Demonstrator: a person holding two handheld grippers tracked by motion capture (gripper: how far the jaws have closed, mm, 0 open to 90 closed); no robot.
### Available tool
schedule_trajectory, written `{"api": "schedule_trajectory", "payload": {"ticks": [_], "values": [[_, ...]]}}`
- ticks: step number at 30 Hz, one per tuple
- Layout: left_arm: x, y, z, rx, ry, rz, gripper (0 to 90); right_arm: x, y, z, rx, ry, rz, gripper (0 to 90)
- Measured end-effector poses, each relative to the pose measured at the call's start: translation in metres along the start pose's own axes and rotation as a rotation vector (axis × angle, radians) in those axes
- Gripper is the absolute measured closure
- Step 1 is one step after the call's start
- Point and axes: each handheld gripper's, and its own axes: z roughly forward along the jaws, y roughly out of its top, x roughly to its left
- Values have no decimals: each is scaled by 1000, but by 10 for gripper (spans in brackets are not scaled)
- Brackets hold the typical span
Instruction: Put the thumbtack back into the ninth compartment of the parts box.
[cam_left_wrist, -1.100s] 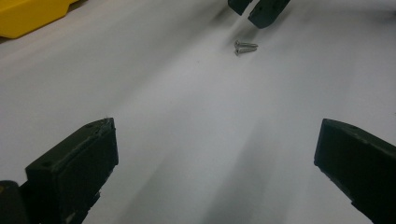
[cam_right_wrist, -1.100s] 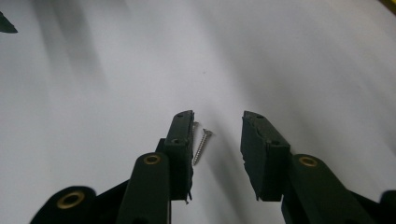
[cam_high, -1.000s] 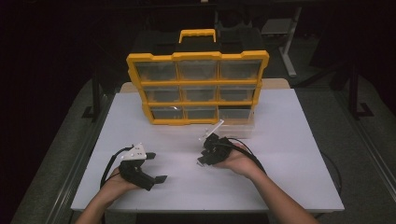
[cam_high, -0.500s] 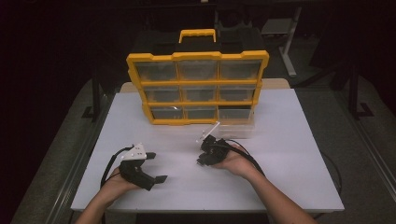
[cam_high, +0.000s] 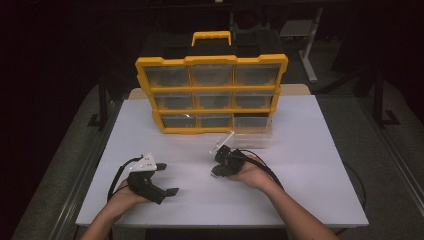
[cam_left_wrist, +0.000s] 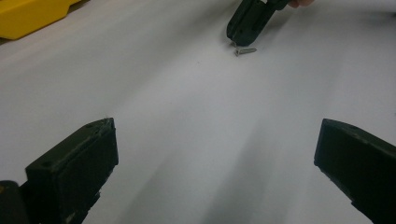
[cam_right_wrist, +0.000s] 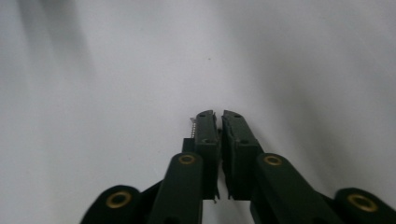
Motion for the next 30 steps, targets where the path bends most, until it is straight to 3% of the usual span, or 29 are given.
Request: {"api": "schedule_trajectory", "payload": {"ticks": [14,22,30], "values": [[0,0,1,0,2,2,0,-1,1,-2,-4,-2,-16,866],[0,0,1,2,6,-2,0,-8,1,-20,-46,8,15,865],[1,0,1,3,9,-9,0,-10,3,-33,-52,17,6,865]]}}
